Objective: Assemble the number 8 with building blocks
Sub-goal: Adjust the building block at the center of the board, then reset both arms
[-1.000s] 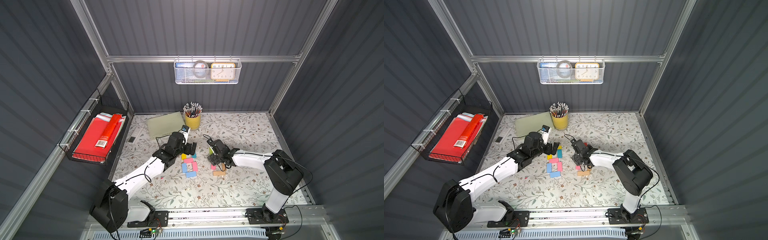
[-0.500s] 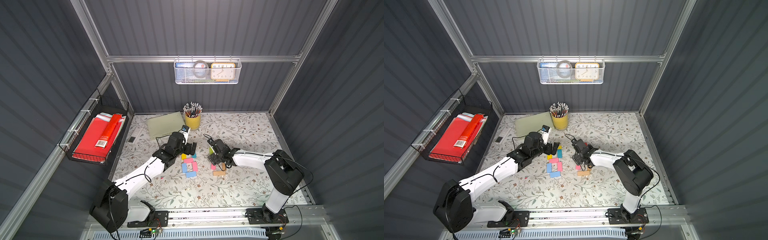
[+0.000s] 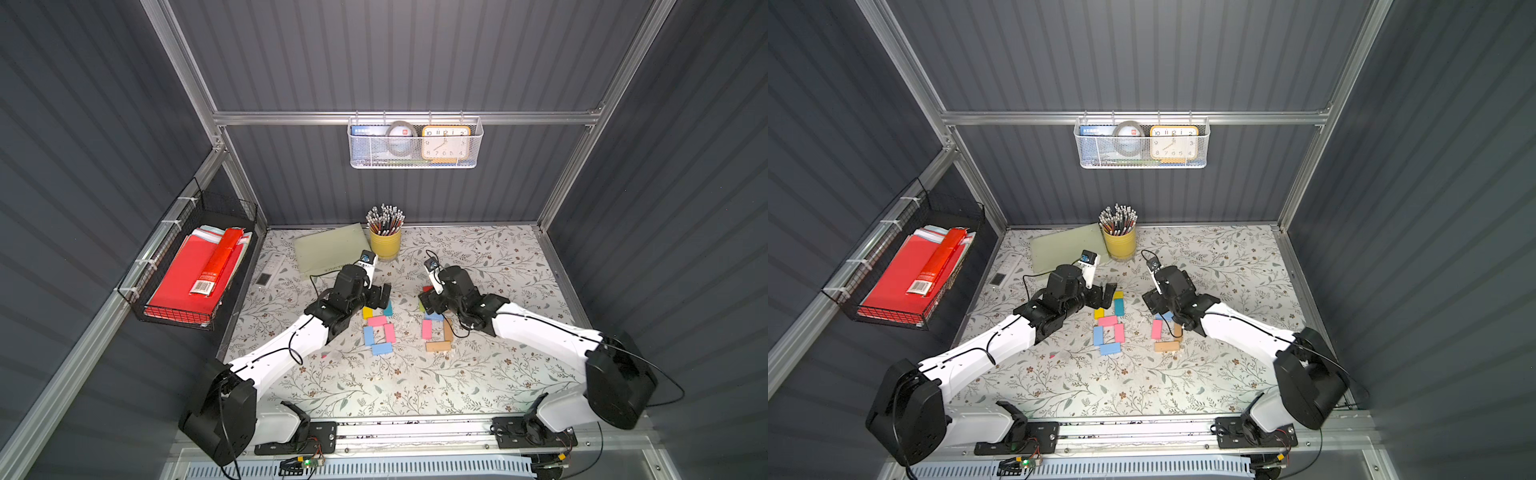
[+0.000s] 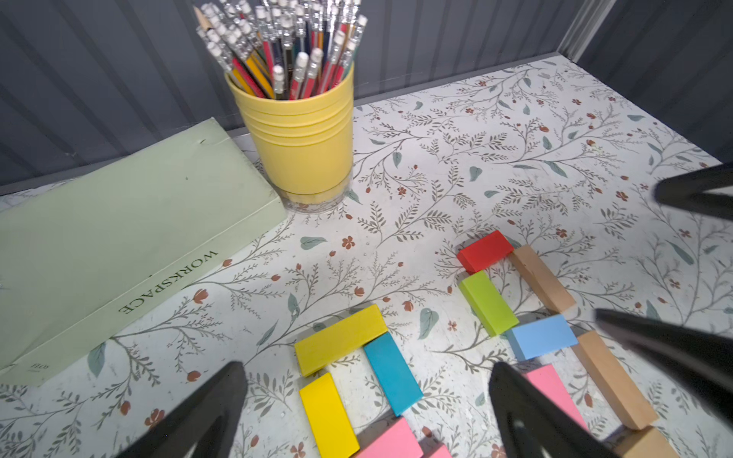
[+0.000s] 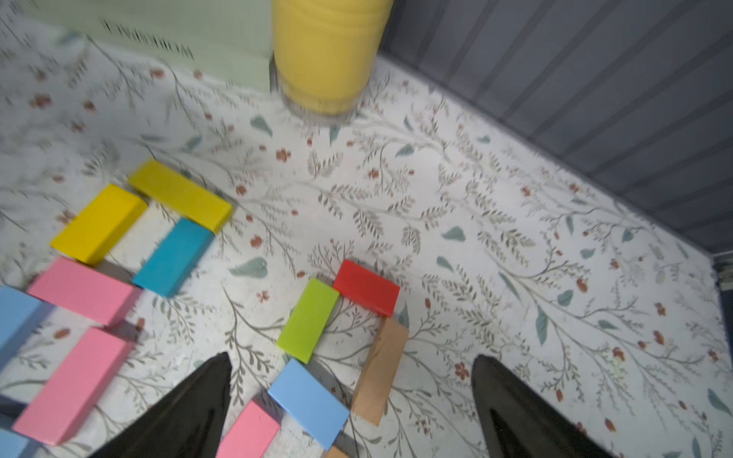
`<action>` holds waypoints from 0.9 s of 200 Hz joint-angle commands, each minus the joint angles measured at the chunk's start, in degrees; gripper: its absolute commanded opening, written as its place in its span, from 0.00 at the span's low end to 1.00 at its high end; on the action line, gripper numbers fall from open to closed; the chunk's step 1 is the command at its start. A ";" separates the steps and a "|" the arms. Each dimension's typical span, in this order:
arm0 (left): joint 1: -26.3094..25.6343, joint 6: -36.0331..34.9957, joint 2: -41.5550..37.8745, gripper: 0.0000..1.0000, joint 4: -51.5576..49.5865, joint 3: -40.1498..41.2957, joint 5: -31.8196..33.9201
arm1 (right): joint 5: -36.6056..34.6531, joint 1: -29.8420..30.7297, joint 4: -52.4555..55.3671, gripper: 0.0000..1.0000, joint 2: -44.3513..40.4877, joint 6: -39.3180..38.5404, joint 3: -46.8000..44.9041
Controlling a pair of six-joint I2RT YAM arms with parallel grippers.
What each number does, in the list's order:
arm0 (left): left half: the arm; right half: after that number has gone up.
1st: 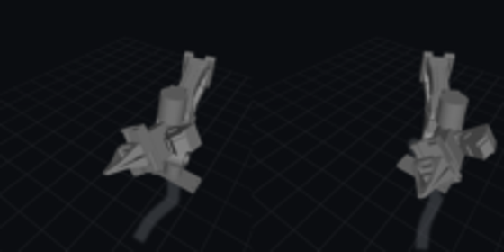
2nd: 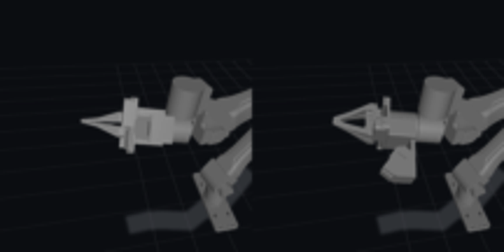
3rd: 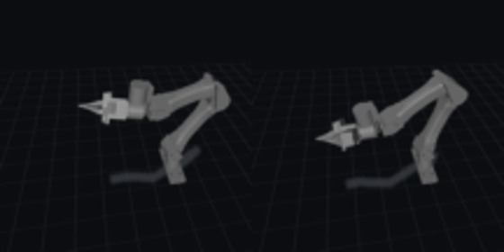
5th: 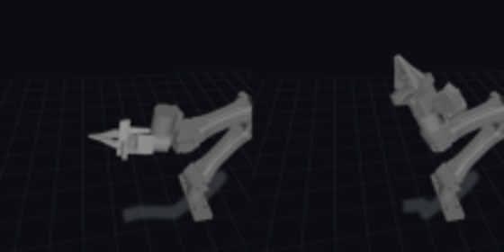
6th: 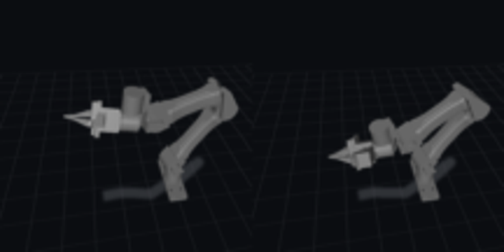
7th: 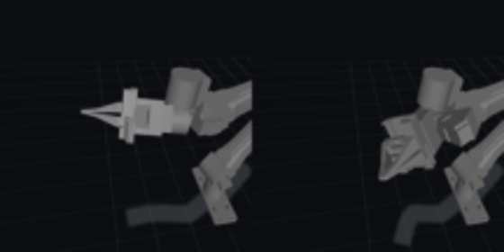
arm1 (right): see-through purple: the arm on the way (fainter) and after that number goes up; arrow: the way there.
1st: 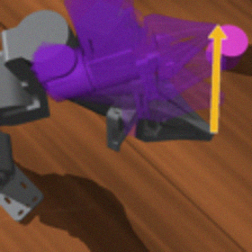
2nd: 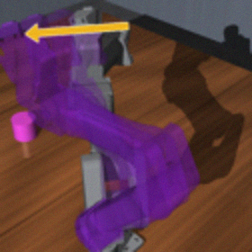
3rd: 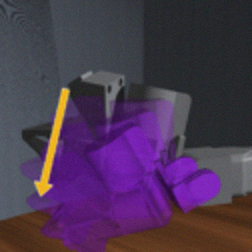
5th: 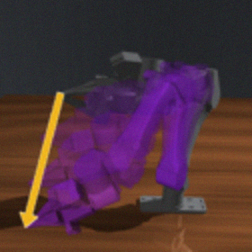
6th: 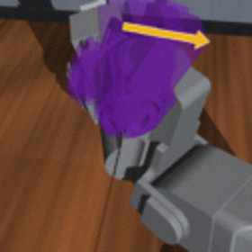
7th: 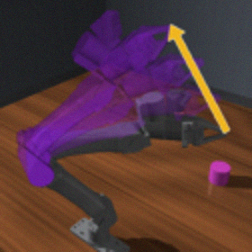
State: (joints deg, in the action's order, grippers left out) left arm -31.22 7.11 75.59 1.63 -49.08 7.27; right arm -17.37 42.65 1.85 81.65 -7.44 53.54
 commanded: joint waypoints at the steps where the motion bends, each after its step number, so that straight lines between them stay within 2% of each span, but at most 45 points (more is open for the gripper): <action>1: 2.79 1.36 -3.75 0.99 4.33 2.28 4.11 | 0.45 -0.92 -5.14 0.99 -5.48 1.21 -4.08; 19: 5.19 -0.89 -5.64 1.00 9.31 5.13 5.45 | 1.73 -3.69 -8.33 0.99 -10.72 2.47 -7.86; 46: 9.56 -2.08 -7.48 0.99 17.54 9.45 6.85 | 5.91 -11.69 -12.17 0.99 -16.70 5.10 -13.74; 66: 13.76 -1.08 -7.65 0.99 22.69 12.47 8.70 | 5.06 -16.57 -14.44 0.99 -19.10 5.64 -17.68; 87: 17.94 0.35 -6.22 0.99 27.40 15.21 9.10 | 4.60 -21.88 -18.69 0.99 -21.82 7.81 -22.52; 110: 21.17 1.48 -3.65 0.99 30.55 16.97 10.04 | 7.26 -26.62 -24.40 0.99 -24.85 10.01 -28.15; 141: 24.93 0.52 -0.60 0.99 35.91 20.30 9.63 | 9.20 -31.78 -27.26 0.99 -26.27 11.82 -32.22; 180: 28.88 1.03 6.14 0.99 43.48 23.07 7.59 | 11.43 -36.83 -34.50 0.99 -23.72 12.54 -36.76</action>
State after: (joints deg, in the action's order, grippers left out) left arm -3.88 7.79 78.72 37.87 -27.73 15.88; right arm -8.47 8.03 -25.61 56.49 3.60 19.20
